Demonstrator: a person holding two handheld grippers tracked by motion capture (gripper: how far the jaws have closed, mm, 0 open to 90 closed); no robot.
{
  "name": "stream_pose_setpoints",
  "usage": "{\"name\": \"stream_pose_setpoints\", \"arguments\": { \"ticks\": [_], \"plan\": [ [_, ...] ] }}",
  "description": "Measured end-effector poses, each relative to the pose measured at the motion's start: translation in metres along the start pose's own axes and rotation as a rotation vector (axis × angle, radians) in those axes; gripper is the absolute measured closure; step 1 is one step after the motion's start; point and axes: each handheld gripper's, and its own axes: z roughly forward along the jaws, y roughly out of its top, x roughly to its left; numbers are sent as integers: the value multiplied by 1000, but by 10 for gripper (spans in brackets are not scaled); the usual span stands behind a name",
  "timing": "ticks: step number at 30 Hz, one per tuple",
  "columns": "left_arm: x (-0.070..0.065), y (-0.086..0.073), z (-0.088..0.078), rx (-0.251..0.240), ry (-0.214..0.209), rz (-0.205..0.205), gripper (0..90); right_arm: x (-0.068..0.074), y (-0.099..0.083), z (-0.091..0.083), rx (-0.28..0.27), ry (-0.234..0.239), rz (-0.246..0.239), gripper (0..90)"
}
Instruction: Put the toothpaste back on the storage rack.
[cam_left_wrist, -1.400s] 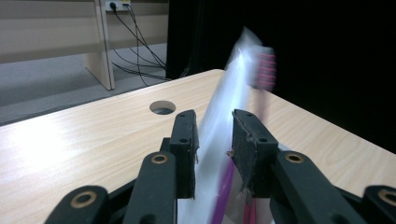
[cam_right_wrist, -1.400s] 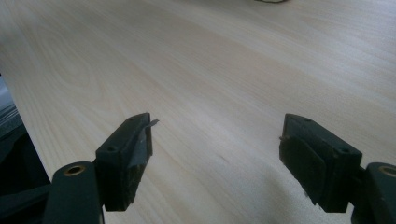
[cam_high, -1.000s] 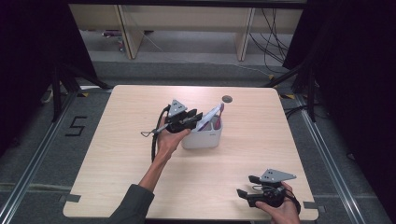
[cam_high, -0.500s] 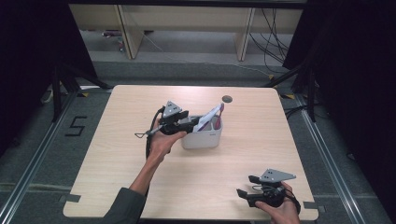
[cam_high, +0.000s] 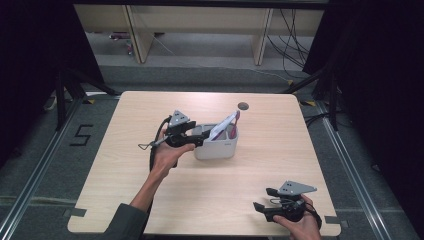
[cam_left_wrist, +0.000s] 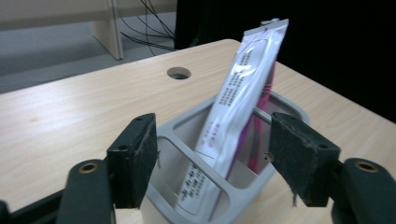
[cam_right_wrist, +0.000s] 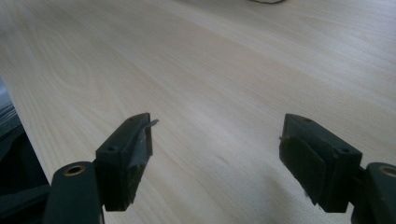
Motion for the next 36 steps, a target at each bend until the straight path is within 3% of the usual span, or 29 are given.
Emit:
{"name": "stream_pose_setpoints", "arguments": {
  "ticks": [7, 8, 12, 25, 28, 30, 31, 32, 34, 36],
  "plan": [
    [5, -8, -17, 7, 1, -12, 272, -2, 0, 1, -12, 11, -8, 263],
    [6, -9, -20, 4, 1, -15, 265, 1, 0, 0, -3, 6, 27, 262],
    [10, -16, -30, 4, -11, -39, 246, -3, 1, 0, -10, -2, -23, 263],
    [18, -35, -52, 20, -15, -64, 216, -2, 0, 0, -3, 10, 7, 263],
    [19, -38, -56, 23, -42, -84, 208, -3, 0, 0, -12, 4, -7, 263],
    [20, -41, -59, 27, -40, -76, 195, -2, 0, 0, -14, -3, -3, 263],
    [20, -42, -60, 28, -37, -75, 195, -1, -1, 0, -18, 15, 8, 263],
    [20, -43, -61, 25, -42, -74, 192, -3, -1, -2, -6, 2, -21, 263],
    [19, -46, -64, 30, -41, -72, 184, -2, -2, -2, -1, 22, 12, 263],
    [17, -49, -67, 40, -50, -64, 177, -3, -2, -4, -8, -11, -19, 263]
  ]
}}
